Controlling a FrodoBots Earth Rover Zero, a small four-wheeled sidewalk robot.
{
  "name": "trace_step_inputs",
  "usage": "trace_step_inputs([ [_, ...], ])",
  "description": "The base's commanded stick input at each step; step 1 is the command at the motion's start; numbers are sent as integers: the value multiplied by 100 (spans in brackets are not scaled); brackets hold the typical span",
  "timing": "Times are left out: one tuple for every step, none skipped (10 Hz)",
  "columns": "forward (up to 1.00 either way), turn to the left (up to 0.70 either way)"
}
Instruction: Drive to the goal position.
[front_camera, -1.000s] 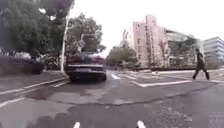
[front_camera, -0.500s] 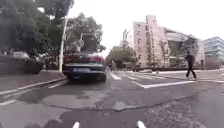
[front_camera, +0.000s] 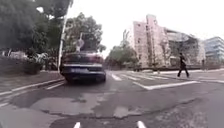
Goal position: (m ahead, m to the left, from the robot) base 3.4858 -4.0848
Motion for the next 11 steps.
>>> trace_step_inputs([
  [45, 0],
  [45, -15],
  [45, -27],
  [45, -27],
  [45, -27],
  [45, -26],
  [45, 0],
  [45, 0],
  [45, 0],
  [45, 0],
  [45, 0],
])
